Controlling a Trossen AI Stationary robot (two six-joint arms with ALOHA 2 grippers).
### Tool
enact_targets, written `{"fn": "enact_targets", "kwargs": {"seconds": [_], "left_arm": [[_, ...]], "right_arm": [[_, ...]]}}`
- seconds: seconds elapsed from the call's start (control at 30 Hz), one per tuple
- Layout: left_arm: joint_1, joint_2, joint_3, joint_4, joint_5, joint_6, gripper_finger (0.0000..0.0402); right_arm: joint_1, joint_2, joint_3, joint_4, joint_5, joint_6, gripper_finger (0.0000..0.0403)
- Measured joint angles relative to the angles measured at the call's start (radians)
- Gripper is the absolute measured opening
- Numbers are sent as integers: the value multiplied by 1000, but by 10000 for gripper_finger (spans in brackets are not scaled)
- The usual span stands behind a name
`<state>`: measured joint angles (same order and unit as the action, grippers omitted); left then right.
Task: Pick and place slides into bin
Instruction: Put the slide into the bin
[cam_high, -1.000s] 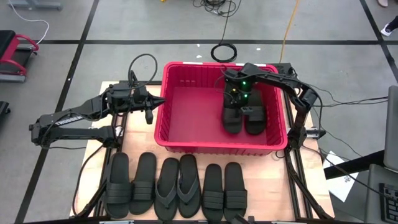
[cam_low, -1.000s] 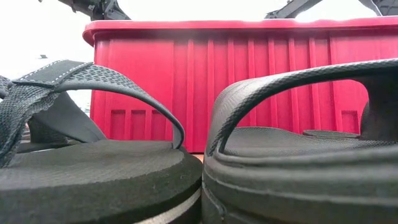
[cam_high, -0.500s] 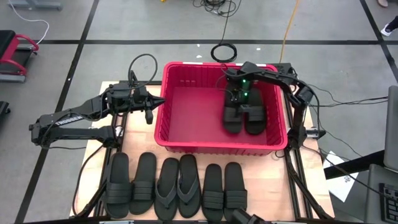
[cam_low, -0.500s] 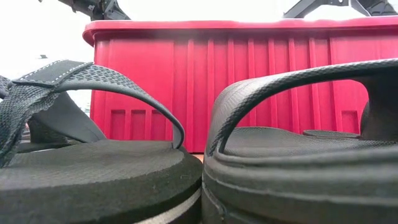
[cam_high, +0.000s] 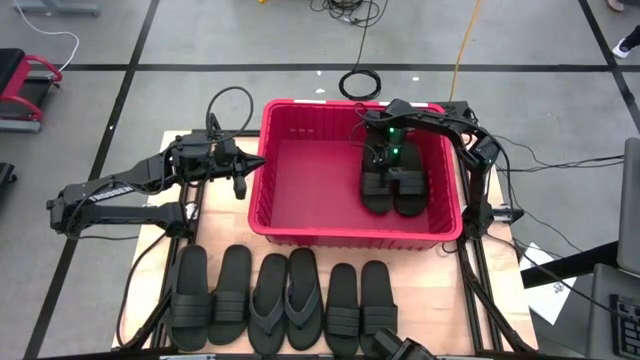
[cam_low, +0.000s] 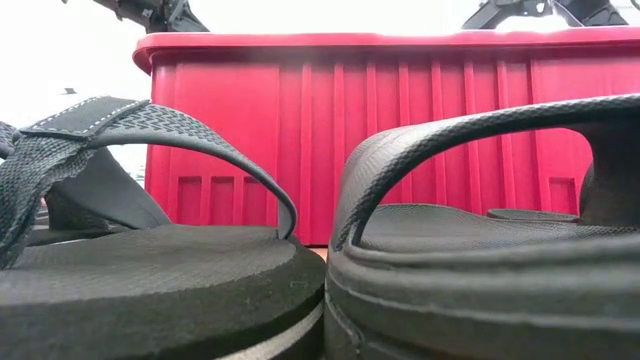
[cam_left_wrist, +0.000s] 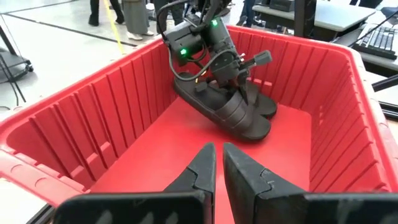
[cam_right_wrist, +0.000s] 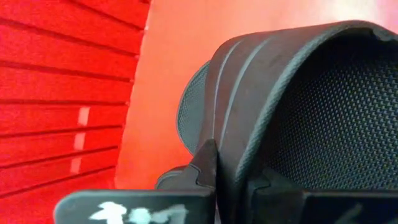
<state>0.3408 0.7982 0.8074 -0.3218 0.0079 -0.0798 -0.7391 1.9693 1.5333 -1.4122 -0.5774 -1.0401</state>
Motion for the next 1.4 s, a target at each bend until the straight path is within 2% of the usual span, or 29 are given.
{"fn": "enact_targets", "kwargs": {"seconds": [0.3,0.4,0.57,0.93,1.27,1.4], "left_arm": [[0,0,0,0,-11,-1,26],[0,0,0,0,-11,-1,26],[0,0,0,0,-11,-2,26],[21,0,0,2,-19,-7,26],[47,0,0,2,-10,-13,26],[47,0,0,3,-9,-16,26]], "right_arm": [[-1,23,-6,12,-9,-1,4],[-10,21,-36,33,-58,-17,4],[-33,22,-108,68,-40,-3,4],[-95,22,-132,58,-75,-101,4],[-82,20,-130,124,6,-72,4],[-56,17,-130,151,74,-70,9]]}}
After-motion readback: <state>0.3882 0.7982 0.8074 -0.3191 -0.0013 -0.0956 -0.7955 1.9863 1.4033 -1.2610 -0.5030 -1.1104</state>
